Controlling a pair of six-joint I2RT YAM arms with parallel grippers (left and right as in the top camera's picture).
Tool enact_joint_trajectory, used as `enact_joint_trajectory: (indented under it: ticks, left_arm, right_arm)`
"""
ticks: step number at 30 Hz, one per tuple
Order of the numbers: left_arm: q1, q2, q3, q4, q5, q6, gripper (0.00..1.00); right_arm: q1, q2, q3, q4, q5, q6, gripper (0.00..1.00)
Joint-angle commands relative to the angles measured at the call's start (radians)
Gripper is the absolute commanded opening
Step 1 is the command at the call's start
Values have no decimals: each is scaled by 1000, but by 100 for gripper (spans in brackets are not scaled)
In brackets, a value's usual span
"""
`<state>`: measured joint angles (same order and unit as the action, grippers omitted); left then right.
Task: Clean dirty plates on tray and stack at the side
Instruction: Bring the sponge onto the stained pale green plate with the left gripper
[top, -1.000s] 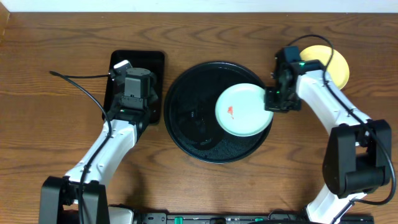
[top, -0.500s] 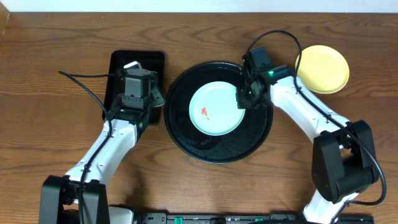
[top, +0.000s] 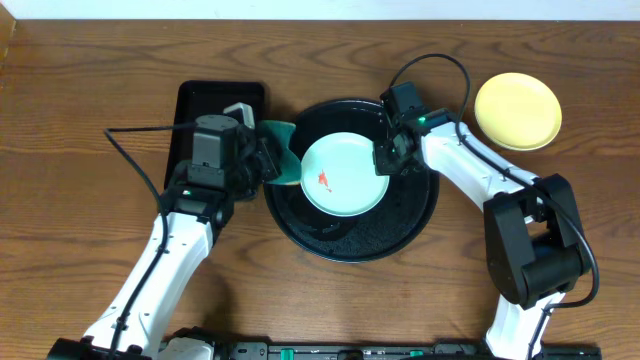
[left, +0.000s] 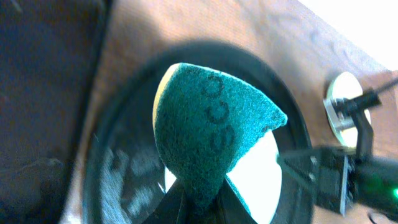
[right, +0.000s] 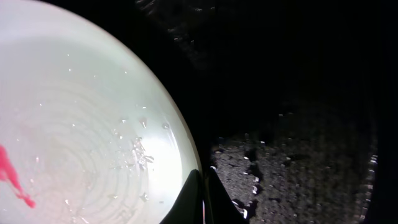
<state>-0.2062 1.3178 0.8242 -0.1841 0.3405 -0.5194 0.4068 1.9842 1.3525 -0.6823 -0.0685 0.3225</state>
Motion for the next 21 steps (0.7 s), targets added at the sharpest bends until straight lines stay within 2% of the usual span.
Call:
enact_joint_trajectory:
  ticks: [1,4,8,12,17,21]
  left_arm:
    - [-30,-3,-3,-32,44,-41,7]
    - [-54,-3,-3,-55,44,-92,8]
    - [-77,-2,-3,-55,32,-96,8]
    - [-93,14,-3,-60,-6,-96,8]
    - [-95,43,-3,-58,-13,-96,8]
    - [-95,68,-3,-42,-13,-111,8]
  right_arm:
    - [42,6,1,10,-8,14,1]
    - [63,6,1,14,-7,13,1]
    - [77,6,1,21,-7,14,2]
    - [87,6,1,25,-7,14,7]
    - [92,6,1,28,-6,15,1]
    - [92,6,-1,28,37,66,1]
